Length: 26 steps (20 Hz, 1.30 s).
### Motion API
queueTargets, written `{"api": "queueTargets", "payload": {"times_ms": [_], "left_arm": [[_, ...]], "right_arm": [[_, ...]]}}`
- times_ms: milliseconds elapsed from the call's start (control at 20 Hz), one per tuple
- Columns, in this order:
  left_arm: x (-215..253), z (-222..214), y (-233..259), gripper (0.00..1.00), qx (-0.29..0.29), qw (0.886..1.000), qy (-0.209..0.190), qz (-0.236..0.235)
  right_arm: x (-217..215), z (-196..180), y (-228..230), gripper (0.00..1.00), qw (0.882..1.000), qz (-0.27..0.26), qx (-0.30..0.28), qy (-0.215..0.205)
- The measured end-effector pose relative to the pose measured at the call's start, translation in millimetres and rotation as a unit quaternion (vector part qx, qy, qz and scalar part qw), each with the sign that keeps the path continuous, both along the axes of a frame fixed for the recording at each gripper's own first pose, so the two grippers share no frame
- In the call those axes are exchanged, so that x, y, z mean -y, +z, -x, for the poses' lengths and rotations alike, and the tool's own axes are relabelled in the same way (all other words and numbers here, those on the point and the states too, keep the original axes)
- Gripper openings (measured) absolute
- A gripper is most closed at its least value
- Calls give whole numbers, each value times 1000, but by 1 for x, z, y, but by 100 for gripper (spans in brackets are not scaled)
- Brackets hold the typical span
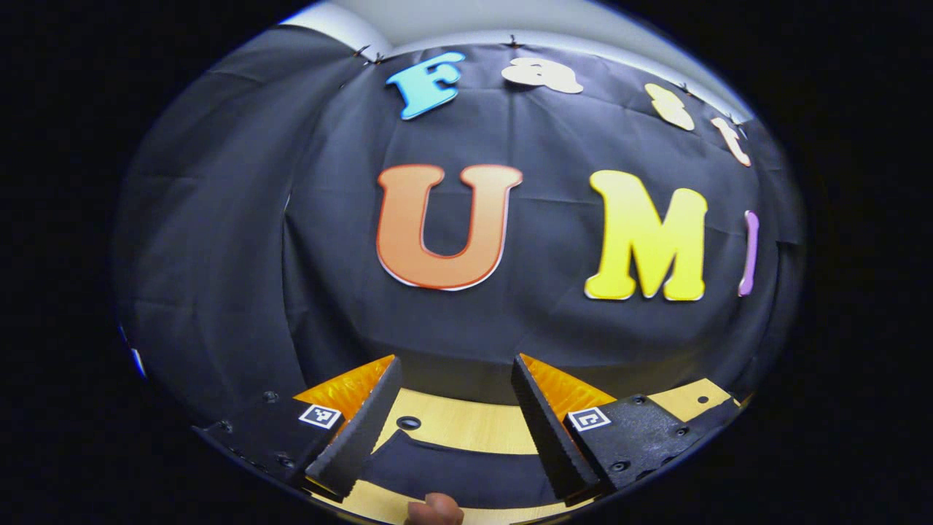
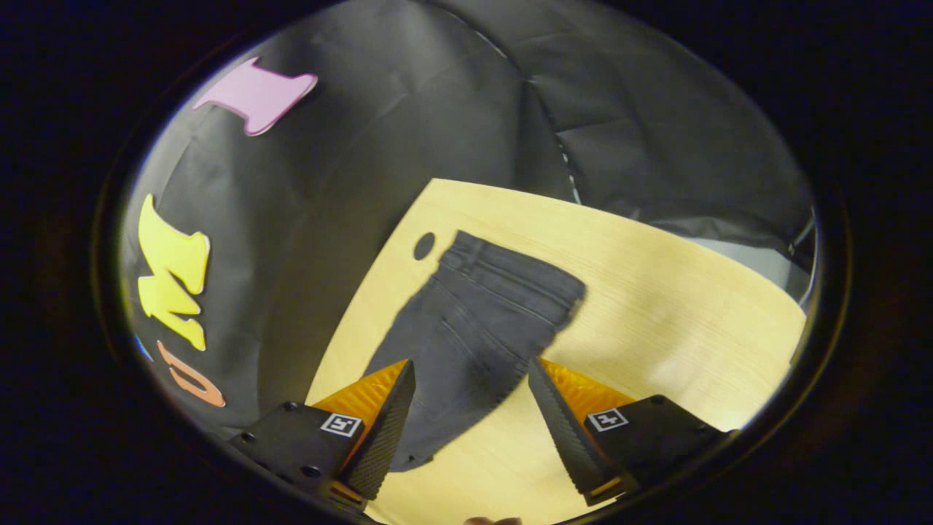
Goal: Grasp the waist and the cuffs of the jeans and fold them to make the two legs overlap; first hold the waist and fold one-third of the jeans toward the cuffs, then hold the cuffs and fold the remaining one-third in the same direction to finish folding.
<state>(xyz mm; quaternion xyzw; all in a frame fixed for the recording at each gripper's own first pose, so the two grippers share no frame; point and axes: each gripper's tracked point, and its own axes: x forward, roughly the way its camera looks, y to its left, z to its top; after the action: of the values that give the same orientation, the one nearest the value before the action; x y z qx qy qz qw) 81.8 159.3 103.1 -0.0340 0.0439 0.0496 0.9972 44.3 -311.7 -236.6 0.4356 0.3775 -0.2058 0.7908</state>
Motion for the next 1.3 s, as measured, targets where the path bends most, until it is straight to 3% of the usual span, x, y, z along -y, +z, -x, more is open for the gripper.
{"api": "queueTargets", "payload": {"times_ms": [200, 350, 450, 600, 650, 700, 750, 850, 1050, 1200, 1300], "left_arm": [[7, 7, 11, 100, 21, 999, -9, -47], [24, 26, 7, 97, 16, 999, -26, -38], [42, 56, 3, 97, 14, 999, -38, -36], [56, 65, 6, 96, 9, 998, -56, -32], [57, 66, 6, 97, 8, 998, -61, -31], [57, 67, 8, 97, 8, 998, -63, -31], [57, 67, 9, 97, 7, 998, -63, -30], [56, 71, 10, 97, 3, 998, -62, -25], [50, 77, 9, 97, -6, 999, -49, -18], [40, 83, 10, 97, -4, 999, -43, -18], [39, 82, 13, 97, 0, 999, -41, -17]], "right_arm": [[-2, 23, -17, 96, 999, -26, -8, -25], [-10, 22, -22, 96, 999, -36, -3, -31], [-13, 13, -25, 96, 999, -41, 2, -35], [-23, -9, -36, 96, 997, -62, 9, -51], [-30, -20, -40, 89, 995, -75, 16, -62], [-35, -30, -40, 96, 993, -89, 23, -70], [-36, -34, -44, 88, 992, -92, 26, -82], [-34, -40, -50, 86, 990, -91, 27, -105], [-26, -37, -63, 27, 989, -76, 19, -128], [-29, -41, -67, 0, 992, -48, 13, -118], [-27, -37, -64, 0, 995, -22, 5, -100]]}}
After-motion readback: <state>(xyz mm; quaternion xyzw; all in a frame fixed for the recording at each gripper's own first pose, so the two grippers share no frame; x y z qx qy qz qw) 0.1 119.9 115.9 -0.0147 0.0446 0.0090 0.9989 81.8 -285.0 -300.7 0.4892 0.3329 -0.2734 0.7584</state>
